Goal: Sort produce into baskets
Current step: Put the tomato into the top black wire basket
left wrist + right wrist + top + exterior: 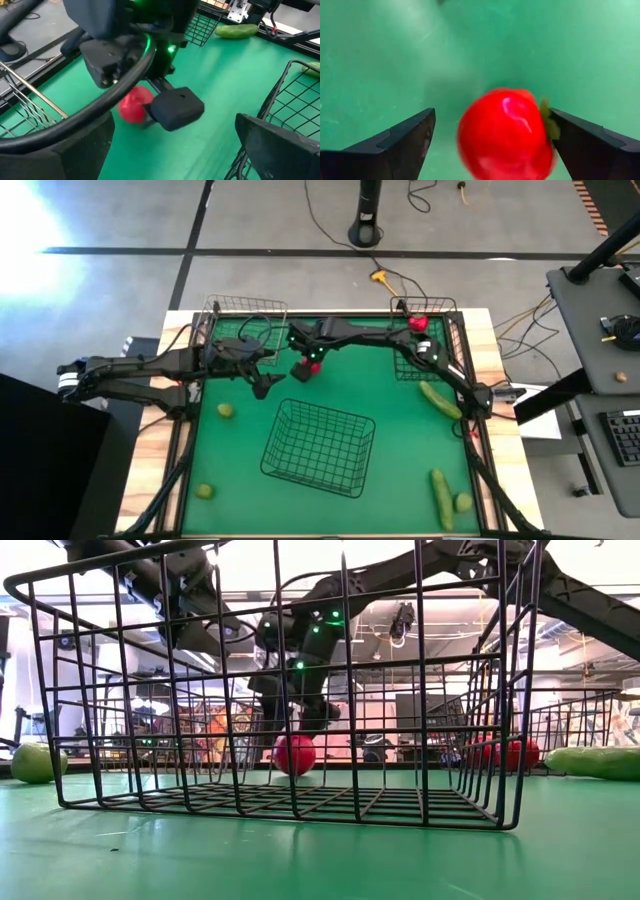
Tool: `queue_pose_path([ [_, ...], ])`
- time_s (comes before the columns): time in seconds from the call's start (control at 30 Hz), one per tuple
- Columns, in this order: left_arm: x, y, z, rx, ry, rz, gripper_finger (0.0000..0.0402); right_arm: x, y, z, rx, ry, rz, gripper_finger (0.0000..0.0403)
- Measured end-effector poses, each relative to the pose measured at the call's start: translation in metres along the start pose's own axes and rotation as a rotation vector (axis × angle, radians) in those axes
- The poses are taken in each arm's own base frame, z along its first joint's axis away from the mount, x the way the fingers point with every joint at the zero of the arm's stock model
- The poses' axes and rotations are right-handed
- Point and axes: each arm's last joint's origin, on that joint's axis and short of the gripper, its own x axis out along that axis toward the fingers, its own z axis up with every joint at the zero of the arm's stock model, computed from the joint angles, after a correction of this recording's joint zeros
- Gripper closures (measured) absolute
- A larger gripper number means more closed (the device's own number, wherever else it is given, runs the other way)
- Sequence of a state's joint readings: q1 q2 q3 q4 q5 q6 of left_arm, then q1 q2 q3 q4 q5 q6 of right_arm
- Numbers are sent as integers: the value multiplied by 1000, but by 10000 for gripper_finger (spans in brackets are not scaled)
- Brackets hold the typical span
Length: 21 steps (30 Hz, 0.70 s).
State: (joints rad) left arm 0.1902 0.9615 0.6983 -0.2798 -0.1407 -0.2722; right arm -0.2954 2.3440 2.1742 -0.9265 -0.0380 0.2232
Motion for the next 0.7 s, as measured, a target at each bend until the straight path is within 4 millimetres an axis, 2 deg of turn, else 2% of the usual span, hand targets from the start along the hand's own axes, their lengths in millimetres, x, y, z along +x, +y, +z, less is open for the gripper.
queue_pose_path([
  [0.33, 0, 0, 0, 0, 1, 0, 6, -1, 16, -5, -39, 13, 7, 35],
  [0.7, 0, 0, -1, 1, 5, 1, 6, -25, 27, -4, -65, -23, 14, 35],
])
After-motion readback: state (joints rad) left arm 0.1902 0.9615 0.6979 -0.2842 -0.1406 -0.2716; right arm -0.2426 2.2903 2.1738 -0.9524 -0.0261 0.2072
